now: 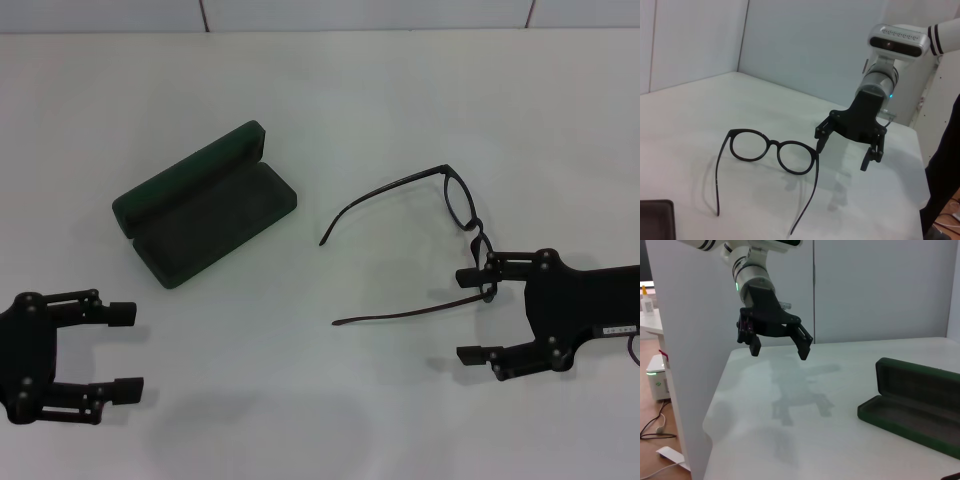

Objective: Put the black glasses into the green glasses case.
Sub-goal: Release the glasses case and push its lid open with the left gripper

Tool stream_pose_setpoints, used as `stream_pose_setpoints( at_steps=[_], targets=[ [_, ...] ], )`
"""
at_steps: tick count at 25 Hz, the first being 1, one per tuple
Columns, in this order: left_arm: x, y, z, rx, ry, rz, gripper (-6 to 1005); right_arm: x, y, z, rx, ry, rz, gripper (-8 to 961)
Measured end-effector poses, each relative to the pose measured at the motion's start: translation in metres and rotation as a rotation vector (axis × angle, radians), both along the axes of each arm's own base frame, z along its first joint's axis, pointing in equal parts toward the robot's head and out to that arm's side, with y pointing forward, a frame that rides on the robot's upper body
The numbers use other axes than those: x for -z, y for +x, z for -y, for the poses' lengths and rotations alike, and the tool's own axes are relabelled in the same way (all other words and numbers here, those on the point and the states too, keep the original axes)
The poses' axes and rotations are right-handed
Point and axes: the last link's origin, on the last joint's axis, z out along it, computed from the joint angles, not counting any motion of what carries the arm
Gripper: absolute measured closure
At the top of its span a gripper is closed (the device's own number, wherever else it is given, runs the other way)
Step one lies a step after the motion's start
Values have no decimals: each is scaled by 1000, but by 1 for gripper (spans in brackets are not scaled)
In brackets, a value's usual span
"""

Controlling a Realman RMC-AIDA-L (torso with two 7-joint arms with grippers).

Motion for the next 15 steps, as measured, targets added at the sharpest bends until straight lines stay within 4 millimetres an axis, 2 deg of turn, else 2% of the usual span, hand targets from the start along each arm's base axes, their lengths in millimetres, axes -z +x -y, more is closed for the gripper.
stream_pose_setpoints(
  at_steps=[15],
  targets=[
    [-2,2,-6,-39,43,37,154,0,0,0,3,1,-6,131]
  ],
)
